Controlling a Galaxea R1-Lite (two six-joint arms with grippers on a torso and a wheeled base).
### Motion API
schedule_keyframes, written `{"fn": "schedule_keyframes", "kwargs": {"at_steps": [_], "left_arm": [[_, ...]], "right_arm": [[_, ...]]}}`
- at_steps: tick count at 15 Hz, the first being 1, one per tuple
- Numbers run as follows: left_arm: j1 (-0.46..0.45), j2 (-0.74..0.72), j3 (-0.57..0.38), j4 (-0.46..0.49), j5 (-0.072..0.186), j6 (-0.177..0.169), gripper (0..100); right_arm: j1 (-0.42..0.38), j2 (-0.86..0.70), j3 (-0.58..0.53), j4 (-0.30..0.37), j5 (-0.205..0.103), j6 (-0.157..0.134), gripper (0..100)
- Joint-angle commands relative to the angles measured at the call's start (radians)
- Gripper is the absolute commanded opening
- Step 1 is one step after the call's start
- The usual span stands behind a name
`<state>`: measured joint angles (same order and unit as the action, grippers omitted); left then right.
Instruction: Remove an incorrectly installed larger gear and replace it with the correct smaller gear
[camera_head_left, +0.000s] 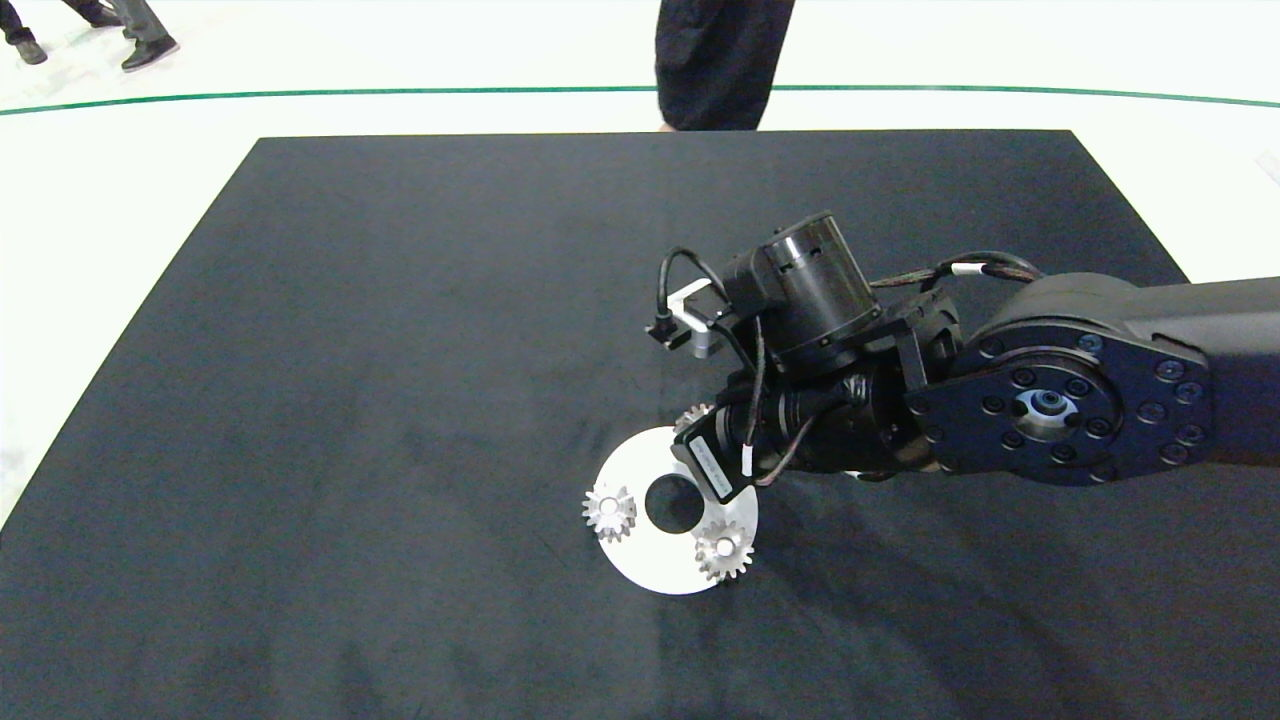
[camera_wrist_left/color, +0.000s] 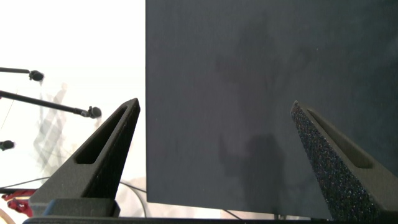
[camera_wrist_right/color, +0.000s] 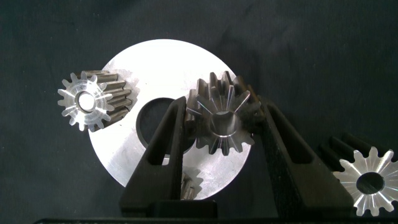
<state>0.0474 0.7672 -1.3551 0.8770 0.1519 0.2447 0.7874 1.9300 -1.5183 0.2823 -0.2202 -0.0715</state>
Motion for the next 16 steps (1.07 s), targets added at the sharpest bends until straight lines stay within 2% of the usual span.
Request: {"fn": "schedule_keyframes", "kwargs": {"at_steps": [1,3,5,6,9,11,16], "left_arm": [[0.0,0.0,0.001,0.005,0.001,0.001,100],[0.0,0.0,0.001,0.005,0.001,0.002,100],[0.0,0.0,0.001,0.005,0.001,0.002,100],[0.0,0.0,0.001,0.005,0.001,0.002,100],[0.002,0.0,0.004,0.005,0.001,0.002,100],[0.0,0.001,0.004,0.005,0.001,0.002,100],[0.0,0.001,0.004,0.005,0.001,0.002,100]], "right_arm": [[-0.001,0.001,-0.003,0.0,-0.001,-0.001,22],[-0.001,-0.002,-0.003,-0.014,-0.004,-0.001,22],[0.001,-0.034,-0.01,0.0,-0.005,-0.013,22],[0.001,-0.042,-0.033,0.026,-0.005,-0.017,22],[0.003,-0.029,-0.2,0.255,-0.005,-0.021,22],[0.003,0.003,-0.276,0.324,-0.007,-0.021,22],[0.013,0.081,-0.341,0.383,-0.025,-0.022,22]]}}
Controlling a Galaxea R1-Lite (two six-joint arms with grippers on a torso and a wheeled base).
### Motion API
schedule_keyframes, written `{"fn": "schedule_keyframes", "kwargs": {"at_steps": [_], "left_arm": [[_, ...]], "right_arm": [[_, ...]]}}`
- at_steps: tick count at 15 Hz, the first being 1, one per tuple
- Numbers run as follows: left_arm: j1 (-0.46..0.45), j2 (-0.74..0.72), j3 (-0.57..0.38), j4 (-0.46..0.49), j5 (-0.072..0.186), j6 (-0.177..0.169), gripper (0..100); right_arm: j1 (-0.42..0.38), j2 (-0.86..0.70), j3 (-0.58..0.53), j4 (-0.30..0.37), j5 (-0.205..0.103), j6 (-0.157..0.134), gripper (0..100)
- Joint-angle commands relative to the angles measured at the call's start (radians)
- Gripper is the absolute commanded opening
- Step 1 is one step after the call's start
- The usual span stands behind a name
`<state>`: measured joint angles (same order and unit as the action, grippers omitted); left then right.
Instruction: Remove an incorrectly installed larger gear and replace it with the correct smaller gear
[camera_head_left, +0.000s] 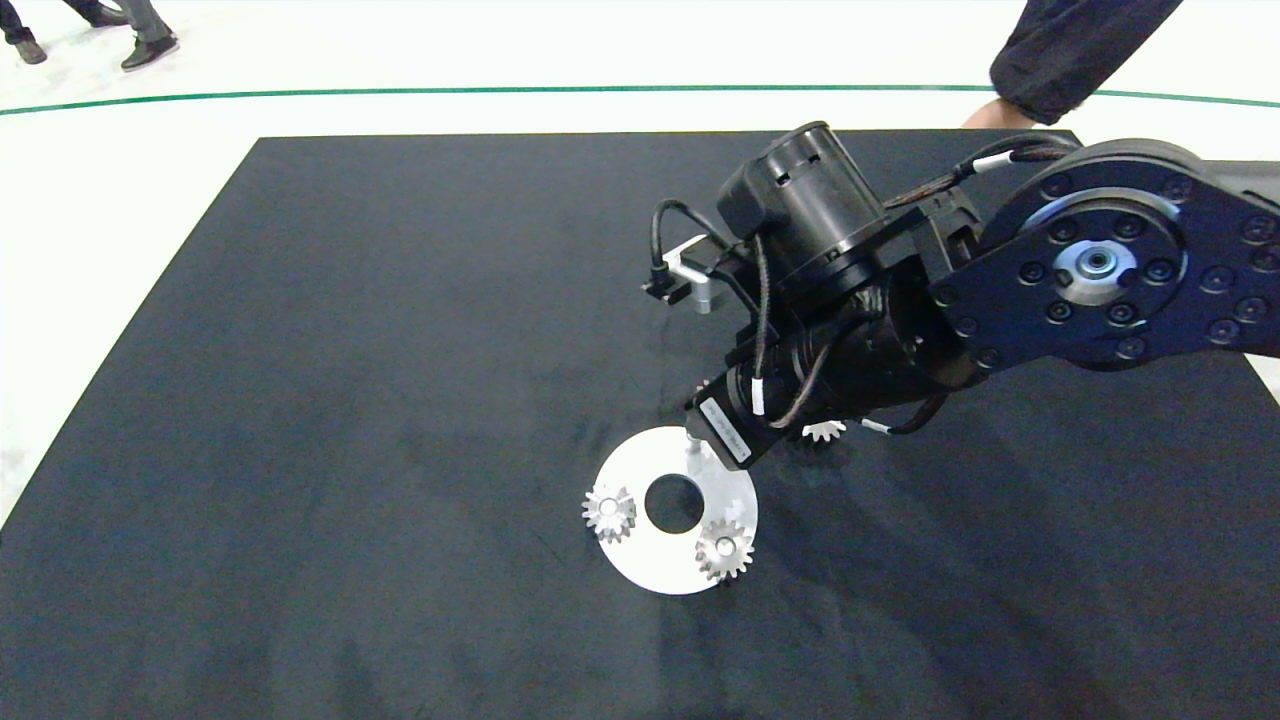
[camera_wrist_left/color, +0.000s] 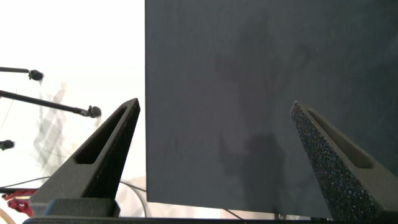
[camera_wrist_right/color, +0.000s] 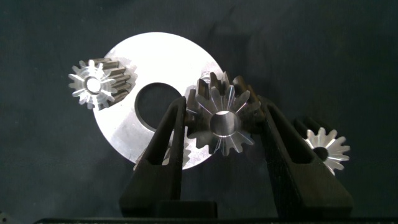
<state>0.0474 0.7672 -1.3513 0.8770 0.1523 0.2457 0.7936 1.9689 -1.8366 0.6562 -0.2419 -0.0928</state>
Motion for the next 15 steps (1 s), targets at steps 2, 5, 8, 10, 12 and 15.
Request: {"fn": "schedule_keyframes", "kwargs": {"at_steps": [2,5,8,10,12,15], "left_arm": [[0.0,0.003,0.0,0.005,0.001,0.001,100],[0.0,0.003,0.001,0.005,0.001,0.001,100],[0.0,0.003,0.006,0.005,0.001,0.007,100],[0.002,0.001,0.006,0.005,0.001,0.007,100],[0.0,0.003,0.006,0.005,0.001,0.007,100],[0.0,0.001,0.004,0.005,0.001,0.007,100]], "right_arm": [[0.007,0.057,-0.038,0.013,-0.005,-0.001,22],[0.007,0.061,-0.032,0.014,-0.004,0.001,22],[0.007,0.061,-0.029,0.014,-0.004,0.002,22],[0.007,0.064,-0.029,0.014,-0.005,0.002,22],[0.006,0.071,-0.029,0.014,-0.004,0.004,22],[0.003,0.084,-0.03,0.014,-0.005,0.005,22]]}}
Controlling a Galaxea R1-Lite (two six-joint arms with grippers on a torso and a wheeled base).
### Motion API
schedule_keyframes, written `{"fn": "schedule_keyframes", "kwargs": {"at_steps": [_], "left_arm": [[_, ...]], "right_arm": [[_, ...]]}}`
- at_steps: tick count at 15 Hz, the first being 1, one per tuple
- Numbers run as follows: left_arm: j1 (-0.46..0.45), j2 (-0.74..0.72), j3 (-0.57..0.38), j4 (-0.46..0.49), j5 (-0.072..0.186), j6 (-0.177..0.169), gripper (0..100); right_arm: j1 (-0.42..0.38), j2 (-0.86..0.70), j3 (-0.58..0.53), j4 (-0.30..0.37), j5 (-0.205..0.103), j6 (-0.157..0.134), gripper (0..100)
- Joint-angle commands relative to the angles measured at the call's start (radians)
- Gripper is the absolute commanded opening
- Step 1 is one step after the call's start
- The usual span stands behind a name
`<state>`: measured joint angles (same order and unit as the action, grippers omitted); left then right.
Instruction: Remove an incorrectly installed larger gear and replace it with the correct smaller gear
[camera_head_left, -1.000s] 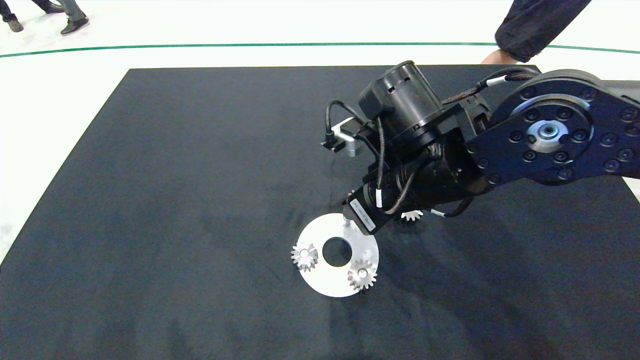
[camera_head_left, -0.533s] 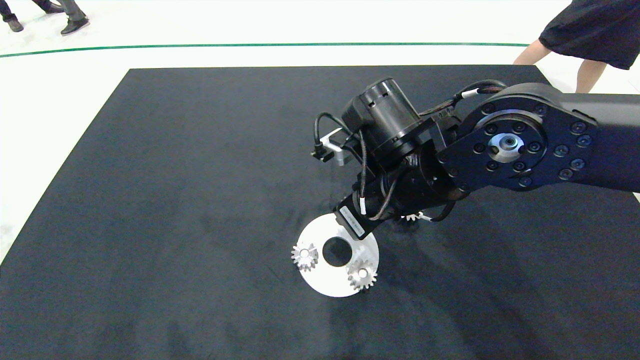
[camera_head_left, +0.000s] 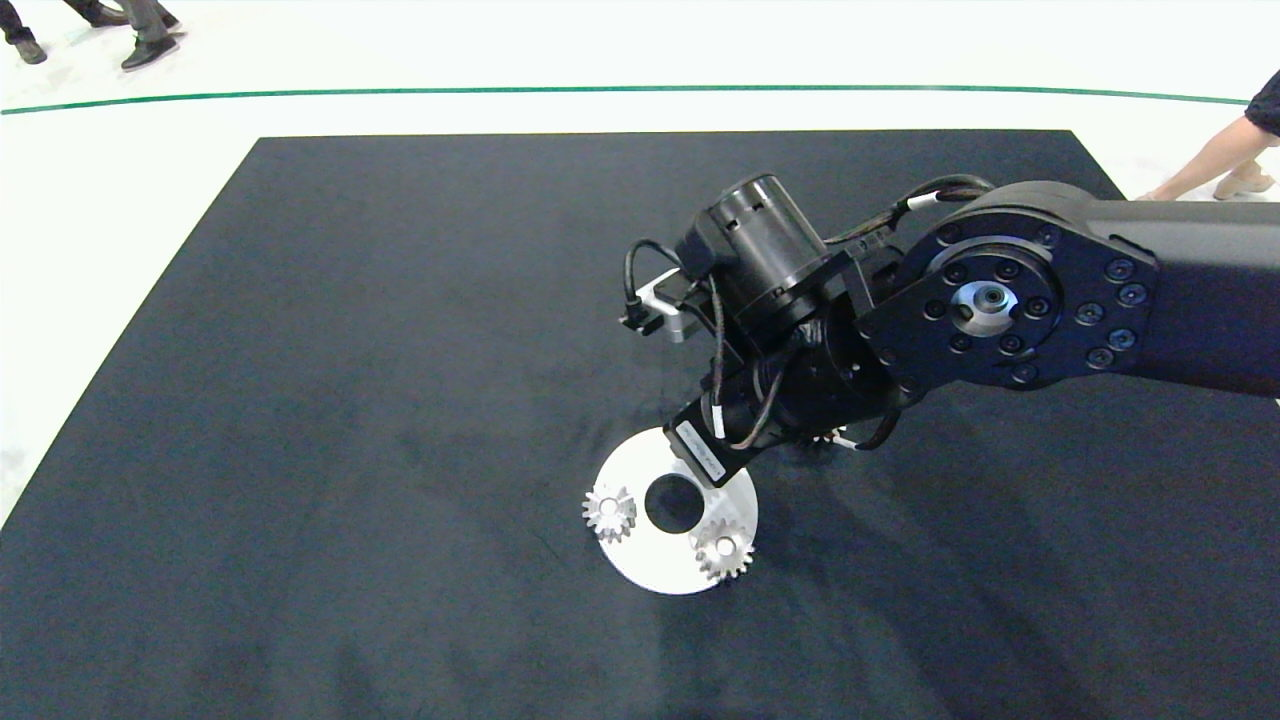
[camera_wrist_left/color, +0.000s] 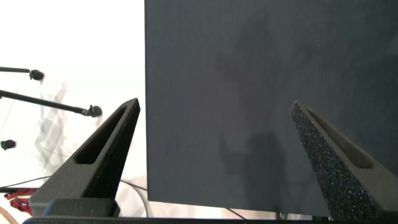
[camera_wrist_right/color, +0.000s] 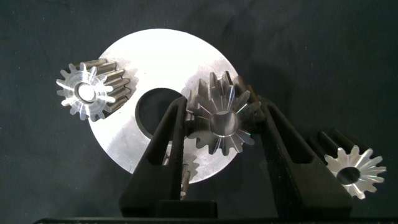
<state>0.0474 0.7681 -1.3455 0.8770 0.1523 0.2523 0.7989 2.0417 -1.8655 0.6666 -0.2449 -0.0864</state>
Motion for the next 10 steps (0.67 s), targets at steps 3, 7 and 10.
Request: {"fn": "schedule_keyframes", "kwargs": {"at_steps": [3,7,10], "left_arm": [[0.0,0.0,-0.001,0.005,0.001,0.001,100],[0.0,0.0,-0.001,0.005,0.001,0.001,100],[0.0,0.0,-0.001,0.005,0.001,0.001,100]], "right_arm": [[-0.006,0.011,-0.001,0.004,-0.002,-0.001,22],[-0.006,0.014,-0.003,0.002,-0.001,0.0,22],[-0.006,0.017,-0.001,0.004,-0.002,0.0,22]]}}
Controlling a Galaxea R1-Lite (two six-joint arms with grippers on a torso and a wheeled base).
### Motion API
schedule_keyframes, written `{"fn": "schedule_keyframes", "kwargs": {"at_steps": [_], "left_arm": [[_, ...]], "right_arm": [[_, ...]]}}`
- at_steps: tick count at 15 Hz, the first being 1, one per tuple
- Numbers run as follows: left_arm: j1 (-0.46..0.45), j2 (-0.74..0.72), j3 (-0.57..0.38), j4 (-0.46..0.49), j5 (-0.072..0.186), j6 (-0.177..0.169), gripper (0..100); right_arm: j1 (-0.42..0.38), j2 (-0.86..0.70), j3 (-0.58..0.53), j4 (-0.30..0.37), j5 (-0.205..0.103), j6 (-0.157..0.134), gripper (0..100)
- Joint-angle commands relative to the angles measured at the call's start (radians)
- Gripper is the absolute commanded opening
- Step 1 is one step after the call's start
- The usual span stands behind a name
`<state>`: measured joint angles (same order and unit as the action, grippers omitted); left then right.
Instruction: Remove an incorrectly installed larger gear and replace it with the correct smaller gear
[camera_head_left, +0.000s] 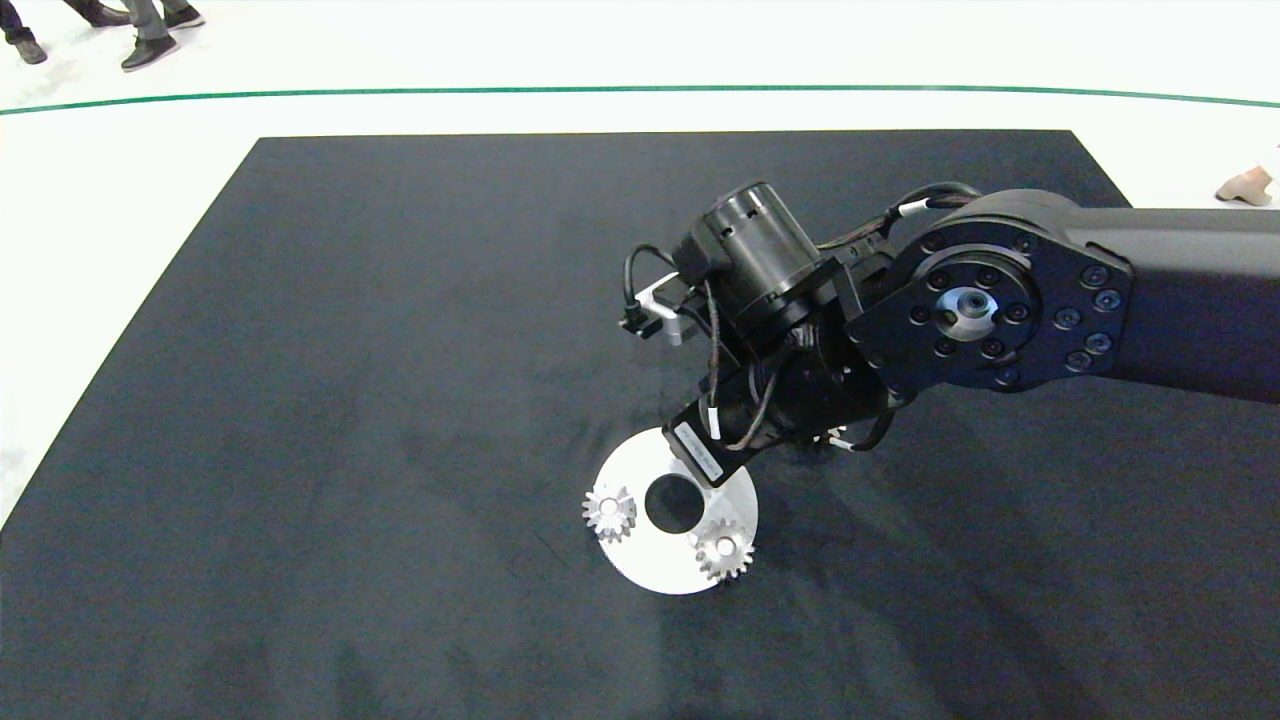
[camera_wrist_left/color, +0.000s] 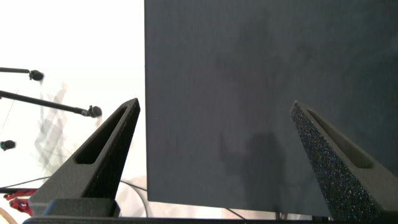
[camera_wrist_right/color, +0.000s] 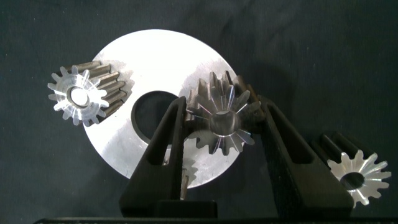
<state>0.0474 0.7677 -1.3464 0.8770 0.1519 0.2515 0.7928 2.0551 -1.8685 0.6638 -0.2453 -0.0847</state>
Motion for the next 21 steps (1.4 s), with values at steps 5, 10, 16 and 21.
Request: {"fn": "schedule_keyframes", "kwargs": {"at_steps": [5,10,16,21], "left_arm": [[0.0,0.001,0.001,0.005,0.001,0.002,100],[0.0,0.001,0.0,0.005,0.001,0.002,100],[0.0,0.001,0.001,0.005,0.001,0.002,100],[-0.001,0.009,-0.007,-0.116,-0.011,-0.047,100]], "right_arm": [[0.0,0.003,0.003,0.005,-0.002,-0.001,22],[0.0,0.002,0.006,0.005,-0.005,-0.001,100],[0.0,0.0,0.008,0.005,-0.023,0.006,100],[-0.003,-0.294,0.19,-0.03,-0.063,0.034,100]]}}
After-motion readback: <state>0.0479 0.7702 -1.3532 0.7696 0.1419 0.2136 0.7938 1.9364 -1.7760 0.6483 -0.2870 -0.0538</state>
